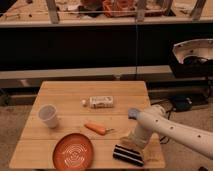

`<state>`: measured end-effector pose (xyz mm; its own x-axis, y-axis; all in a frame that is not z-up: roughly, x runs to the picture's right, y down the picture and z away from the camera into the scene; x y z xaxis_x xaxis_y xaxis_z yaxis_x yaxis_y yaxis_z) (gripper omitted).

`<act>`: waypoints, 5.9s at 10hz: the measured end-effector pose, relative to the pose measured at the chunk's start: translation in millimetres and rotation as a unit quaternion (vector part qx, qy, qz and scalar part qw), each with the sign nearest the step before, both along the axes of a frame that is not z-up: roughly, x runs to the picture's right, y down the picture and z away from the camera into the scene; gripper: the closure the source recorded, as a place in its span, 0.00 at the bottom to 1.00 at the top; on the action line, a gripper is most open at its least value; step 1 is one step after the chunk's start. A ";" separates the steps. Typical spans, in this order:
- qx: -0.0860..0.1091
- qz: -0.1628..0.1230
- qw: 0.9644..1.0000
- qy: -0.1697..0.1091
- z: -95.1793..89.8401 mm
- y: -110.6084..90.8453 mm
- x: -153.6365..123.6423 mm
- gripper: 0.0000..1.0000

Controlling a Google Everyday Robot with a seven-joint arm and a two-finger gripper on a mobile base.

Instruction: Place the eraser on the white sponge

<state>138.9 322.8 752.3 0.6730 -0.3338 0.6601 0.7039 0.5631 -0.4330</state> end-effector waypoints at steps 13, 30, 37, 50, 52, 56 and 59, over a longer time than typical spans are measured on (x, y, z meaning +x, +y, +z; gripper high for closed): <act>-0.007 0.009 1.000 -0.006 8.6 -2.1 -0.5 0.20; -0.002 0.017 1.000 -0.009 14.7 -6.2 -5.1 0.20; -0.003 0.021 1.000 -0.010 15.5 -6.6 -5.7 0.20; -0.003 0.025 1.000 -0.011 16.4 -6.5 -6.0 0.20; -0.003 0.025 1.000 -0.011 16.4 -6.7 -6.0 0.20; -0.002 0.029 1.000 -0.011 17.0 -7.6 -6.0 0.20; -0.002 0.032 0.999 -0.012 17.6 -7.9 -6.0 0.20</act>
